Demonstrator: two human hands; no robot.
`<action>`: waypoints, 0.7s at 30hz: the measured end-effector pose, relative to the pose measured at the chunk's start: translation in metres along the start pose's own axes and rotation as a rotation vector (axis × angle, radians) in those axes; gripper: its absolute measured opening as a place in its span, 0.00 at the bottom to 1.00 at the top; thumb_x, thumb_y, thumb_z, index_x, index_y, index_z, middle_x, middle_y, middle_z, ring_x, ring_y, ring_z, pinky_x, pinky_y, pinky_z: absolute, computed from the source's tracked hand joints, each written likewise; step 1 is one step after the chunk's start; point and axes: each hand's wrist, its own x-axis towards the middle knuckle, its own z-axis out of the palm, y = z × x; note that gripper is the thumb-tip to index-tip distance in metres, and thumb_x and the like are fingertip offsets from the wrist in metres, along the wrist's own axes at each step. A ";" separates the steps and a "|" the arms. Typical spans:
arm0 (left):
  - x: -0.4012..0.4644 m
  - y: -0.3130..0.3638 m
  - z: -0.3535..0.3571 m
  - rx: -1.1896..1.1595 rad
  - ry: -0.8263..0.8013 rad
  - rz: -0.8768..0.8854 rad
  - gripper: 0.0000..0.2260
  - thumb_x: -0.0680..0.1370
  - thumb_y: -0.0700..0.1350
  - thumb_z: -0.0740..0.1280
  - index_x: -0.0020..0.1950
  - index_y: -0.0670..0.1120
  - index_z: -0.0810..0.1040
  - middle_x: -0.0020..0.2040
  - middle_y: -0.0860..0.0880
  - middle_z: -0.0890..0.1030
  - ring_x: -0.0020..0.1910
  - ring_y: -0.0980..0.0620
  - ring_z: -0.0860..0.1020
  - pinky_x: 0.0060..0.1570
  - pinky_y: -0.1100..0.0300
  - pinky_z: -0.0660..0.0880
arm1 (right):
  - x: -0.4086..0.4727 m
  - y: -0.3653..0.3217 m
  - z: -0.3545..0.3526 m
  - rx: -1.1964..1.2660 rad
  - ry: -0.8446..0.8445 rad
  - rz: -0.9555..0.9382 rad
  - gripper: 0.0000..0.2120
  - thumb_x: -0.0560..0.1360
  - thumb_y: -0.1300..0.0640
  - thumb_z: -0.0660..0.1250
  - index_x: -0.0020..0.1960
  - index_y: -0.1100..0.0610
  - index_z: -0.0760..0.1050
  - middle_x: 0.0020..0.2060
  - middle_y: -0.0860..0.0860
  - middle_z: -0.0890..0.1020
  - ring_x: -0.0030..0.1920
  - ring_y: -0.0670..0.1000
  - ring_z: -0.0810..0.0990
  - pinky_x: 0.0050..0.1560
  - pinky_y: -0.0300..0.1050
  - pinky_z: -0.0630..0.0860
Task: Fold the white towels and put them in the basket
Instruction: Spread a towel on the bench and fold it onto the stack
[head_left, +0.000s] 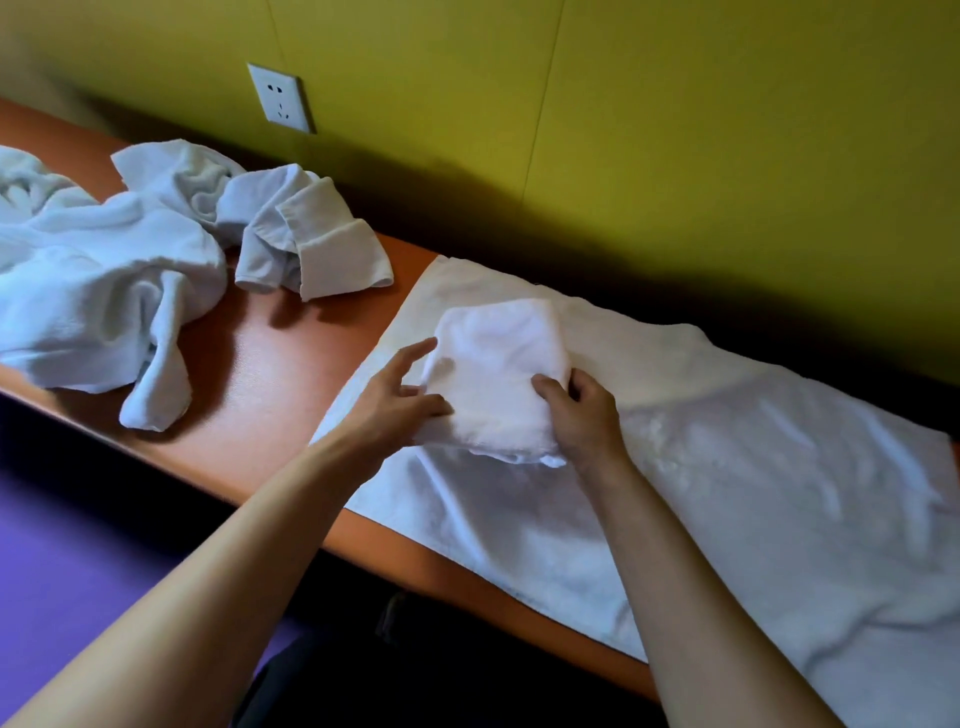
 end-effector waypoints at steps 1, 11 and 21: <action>-0.008 0.000 0.009 -0.008 0.005 0.018 0.30 0.74 0.36 0.70 0.67 0.66 0.74 0.54 0.40 0.82 0.46 0.47 0.82 0.47 0.53 0.82 | -0.004 0.003 -0.009 -0.007 0.008 -0.006 0.09 0.76 0.55 0.69 0.49 0.61 0.79 0.43 0.52 0.83 0.41 0.50 0.79 0.37 0.42 0.73; -0.088 -0.001 0.131 -0.256 -0.129 -0.148 0.15 0.76 0.35 0.64 0.56 0.47 0.84 0.57 0.42 0.78 0.48 0.41 0.81 0.43 0.45 0.83 | -0.061 0.053 -0.139 0.063 0.131 -0.018 0.13 0.75 0.58 0.71 0.59 0.55 0.79 0.51 0.51 0.84 0.51 0.51 0.82 0.49 0.47 0.79; -0.131 -0.006 0.282 0.087 -0.270 0.106 0.21 0.75 0.34 0.65 0.57 0.58 0.82 0.53 0.46 0.82 0.45 0.48 0.80 0.41 0.51 0.82 | -0.106 0.116 -0.294 0.132 0.283 0.031 0.17 0.77 0.59 0.69 0.62 0.45 0.74 0.49 0.50 0.82 0.47 0.45 0.81 0.38 0.34 0.75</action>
